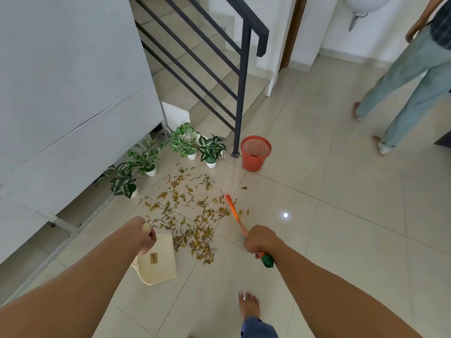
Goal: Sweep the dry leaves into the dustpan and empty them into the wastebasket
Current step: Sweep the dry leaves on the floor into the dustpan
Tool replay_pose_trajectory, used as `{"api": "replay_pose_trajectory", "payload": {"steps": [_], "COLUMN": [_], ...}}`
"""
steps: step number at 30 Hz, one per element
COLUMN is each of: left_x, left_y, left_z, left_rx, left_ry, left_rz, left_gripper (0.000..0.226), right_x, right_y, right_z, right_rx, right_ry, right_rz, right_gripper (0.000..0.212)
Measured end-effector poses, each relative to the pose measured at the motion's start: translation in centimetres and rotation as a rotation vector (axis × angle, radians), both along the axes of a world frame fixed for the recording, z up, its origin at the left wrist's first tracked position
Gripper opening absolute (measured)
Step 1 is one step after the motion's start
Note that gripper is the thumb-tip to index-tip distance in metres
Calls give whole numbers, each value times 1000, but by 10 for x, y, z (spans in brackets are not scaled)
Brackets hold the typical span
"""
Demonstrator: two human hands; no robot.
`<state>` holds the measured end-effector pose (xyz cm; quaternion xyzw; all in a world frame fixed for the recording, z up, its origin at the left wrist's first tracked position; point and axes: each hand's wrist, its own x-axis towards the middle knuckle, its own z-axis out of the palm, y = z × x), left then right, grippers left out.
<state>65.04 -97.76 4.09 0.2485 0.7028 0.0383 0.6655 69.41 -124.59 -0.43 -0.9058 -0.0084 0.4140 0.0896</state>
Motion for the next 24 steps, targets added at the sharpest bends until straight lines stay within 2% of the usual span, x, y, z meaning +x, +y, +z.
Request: {"api": "replay_pose_trajectory", "payload": {"steps": [4,10,17,24], "left_x": [22,52,69,72], "left_y": [-12,-28,-37,-39], "left_z": [1,-4,-9,-14], "left_rx": [-9,-16,-14,-17], "left_ry": [-12,-3,7,13], "left_rz": [44,90,159,184], "left_gripper": [22,22,34,31], "right_x": [29,89,140,169], "right_y": [-18,-39,-54,-69], "right_z": [2,20,17,-8], "right_rx": [25,64,-55,-100], "right_ry": [108,124,-67,-21], "right_rz": [-5,39,121,134], "right_gripper": [24,9,21,37]}}
